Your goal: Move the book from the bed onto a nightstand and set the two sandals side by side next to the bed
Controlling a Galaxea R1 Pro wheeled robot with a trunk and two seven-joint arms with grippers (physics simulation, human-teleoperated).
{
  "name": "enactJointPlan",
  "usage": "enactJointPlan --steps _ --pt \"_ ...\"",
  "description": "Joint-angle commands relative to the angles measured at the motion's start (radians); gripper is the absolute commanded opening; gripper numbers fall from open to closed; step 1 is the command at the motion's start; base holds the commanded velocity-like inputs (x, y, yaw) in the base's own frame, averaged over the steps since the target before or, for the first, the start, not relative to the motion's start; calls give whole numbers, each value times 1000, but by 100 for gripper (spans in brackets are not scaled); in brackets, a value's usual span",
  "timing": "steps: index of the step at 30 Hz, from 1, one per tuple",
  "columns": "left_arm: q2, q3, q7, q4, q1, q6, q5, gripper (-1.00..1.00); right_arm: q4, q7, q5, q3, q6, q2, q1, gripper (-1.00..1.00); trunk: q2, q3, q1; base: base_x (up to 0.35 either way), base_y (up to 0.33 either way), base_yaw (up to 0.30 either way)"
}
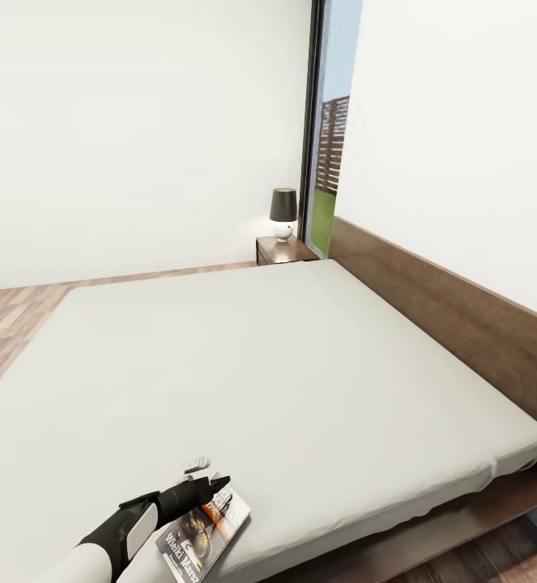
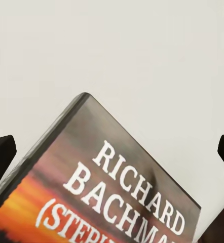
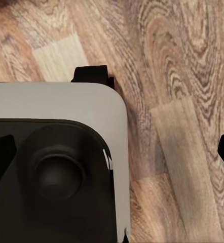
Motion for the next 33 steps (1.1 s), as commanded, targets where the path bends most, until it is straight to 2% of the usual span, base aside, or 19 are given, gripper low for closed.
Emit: enactJointPlan --steps 1,33 --pt "0 2 -4 -1 0 10 8 100 4 3 8 -8 -6 0 -1 100 0 -1 0 0 0 0" --pt "10 10 -14 -2 -3 2 16 100 5 3 9 -8 -6 3 -1 100 0 -1 0 0 0 0"
